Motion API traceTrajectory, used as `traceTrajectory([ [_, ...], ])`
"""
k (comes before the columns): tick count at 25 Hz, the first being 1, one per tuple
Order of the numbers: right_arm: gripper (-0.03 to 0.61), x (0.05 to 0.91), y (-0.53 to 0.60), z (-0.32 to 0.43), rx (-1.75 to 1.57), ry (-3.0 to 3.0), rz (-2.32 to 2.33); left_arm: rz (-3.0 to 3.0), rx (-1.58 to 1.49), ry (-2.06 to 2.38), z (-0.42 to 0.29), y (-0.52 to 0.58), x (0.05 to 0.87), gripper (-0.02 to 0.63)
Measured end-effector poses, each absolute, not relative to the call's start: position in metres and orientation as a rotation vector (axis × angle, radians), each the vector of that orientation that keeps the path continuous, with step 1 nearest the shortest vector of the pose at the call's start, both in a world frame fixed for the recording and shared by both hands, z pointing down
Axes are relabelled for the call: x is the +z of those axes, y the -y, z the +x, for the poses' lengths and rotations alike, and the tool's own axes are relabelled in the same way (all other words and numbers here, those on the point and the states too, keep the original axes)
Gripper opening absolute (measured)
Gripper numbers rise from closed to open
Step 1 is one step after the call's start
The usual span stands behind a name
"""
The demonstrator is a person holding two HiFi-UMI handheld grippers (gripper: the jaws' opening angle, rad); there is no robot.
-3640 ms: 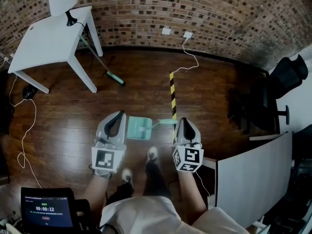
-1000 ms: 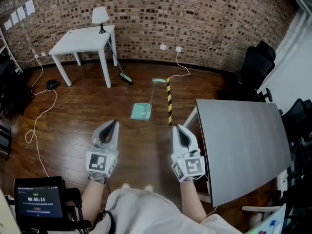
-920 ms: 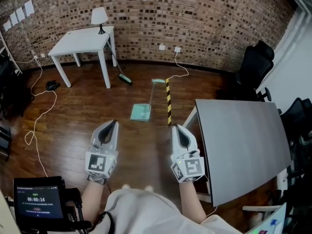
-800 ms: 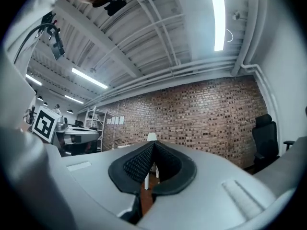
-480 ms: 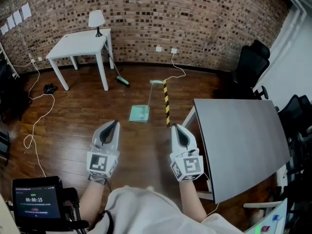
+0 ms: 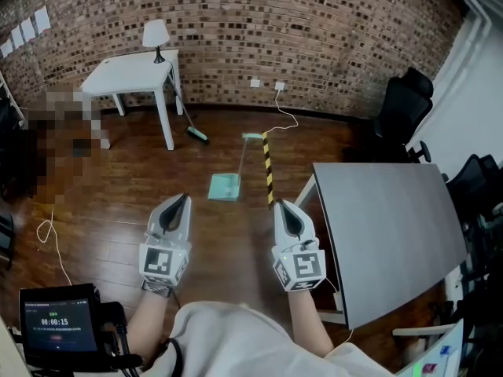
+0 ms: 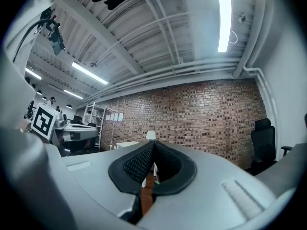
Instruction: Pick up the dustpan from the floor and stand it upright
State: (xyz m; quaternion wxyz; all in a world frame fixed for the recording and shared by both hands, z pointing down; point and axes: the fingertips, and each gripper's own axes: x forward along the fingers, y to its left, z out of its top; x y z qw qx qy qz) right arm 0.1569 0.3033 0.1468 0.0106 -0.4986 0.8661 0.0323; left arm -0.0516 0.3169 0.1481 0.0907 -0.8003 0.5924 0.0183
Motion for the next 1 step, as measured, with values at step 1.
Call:
traceTrajectory([
  [1,0.012,0.1467,-0.3034,0.1566,0.103,-2.704,-1.557,-2.377,0.054,-1.761,-0.0525,-0.3167,0.1479,0.002],
])
